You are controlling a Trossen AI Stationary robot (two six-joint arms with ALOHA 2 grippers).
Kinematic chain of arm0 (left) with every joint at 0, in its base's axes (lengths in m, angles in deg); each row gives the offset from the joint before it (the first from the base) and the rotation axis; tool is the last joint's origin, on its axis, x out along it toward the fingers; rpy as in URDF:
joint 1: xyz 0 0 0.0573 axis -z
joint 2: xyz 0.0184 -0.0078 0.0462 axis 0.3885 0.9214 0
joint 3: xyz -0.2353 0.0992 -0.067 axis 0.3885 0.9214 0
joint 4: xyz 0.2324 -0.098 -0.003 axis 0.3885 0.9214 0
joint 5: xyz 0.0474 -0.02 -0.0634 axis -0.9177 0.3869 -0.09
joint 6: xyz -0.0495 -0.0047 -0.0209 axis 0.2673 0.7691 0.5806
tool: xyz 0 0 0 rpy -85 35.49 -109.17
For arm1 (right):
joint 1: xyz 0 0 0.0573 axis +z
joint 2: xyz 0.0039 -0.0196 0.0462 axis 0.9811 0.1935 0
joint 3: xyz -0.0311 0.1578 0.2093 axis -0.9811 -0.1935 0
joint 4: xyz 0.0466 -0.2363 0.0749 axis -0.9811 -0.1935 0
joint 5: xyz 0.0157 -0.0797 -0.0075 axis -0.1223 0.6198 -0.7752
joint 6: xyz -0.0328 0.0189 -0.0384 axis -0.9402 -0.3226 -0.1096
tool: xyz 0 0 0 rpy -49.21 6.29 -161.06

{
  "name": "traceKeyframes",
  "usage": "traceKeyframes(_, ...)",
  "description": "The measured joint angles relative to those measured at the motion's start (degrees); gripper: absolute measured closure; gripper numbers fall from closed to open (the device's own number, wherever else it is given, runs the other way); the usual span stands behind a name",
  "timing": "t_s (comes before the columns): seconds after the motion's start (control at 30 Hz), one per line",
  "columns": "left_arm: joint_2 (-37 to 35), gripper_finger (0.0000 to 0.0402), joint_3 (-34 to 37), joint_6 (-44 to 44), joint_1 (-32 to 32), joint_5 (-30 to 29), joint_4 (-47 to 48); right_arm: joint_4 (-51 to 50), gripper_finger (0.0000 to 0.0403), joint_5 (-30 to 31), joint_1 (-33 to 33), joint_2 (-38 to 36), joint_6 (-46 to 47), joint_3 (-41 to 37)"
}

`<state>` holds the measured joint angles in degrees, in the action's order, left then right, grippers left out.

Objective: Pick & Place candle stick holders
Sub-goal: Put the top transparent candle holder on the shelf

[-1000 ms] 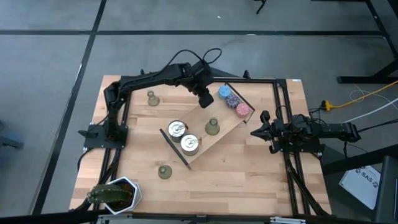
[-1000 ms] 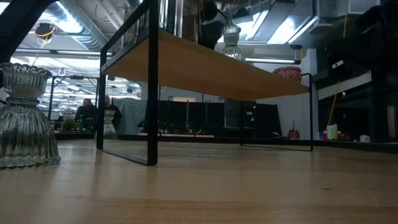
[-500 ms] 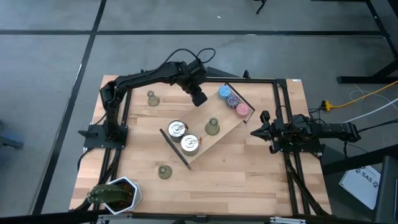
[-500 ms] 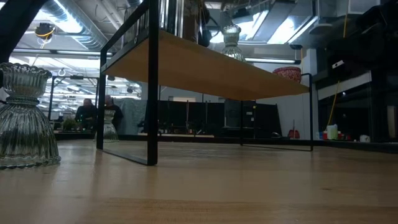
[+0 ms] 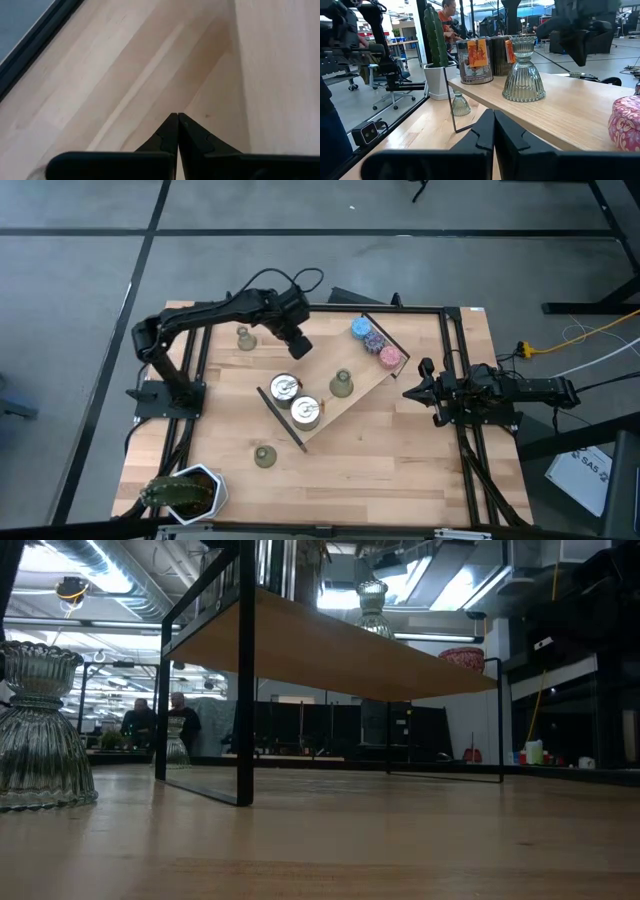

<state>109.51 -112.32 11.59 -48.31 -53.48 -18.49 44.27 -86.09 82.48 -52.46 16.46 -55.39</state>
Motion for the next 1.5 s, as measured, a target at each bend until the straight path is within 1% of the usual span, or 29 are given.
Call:
traceKeyframes(0.23,-6.85,0.04,6.55,1.55,-1.88,-0.15,0.94,0.02,0.0393,0.0,-0.01,0.0,0.0,-0.01)
traceKeyframes(0.37,-9.47,0.04,7.84,1.91,-2.71,-2.92,3.31,0.02,0.0393,0.0,-0.02,0.0,0.0,-0.01)
traceKeyframes(0.47,-11.2,0.04,8.9,1.52,-3.63,-3.85,5.6,0.02,0.0393,0.0,-0.01,0.0,0.0,0.0)
traceKeyframes(0.83,-17.44,0.04,14.81,2.22,-7.87,-2.64,7.32,0.02,0.0393,0.0,0.0,0.0,0.0,-0.01)
traceKeyframes(1.27,-21.75,0.04,15.2,1.46,-12.98,-2.77,12.05,0.02,0.0393,0.0,-0.01,0.0,0.0,-0.01)
traceKeyframes(1.5,-21.93,0.04,15.2,0.83,-14.86,-5.05,16.53,0.01,0.0393,0.0,0.0,0.0,0.0,-0.01)
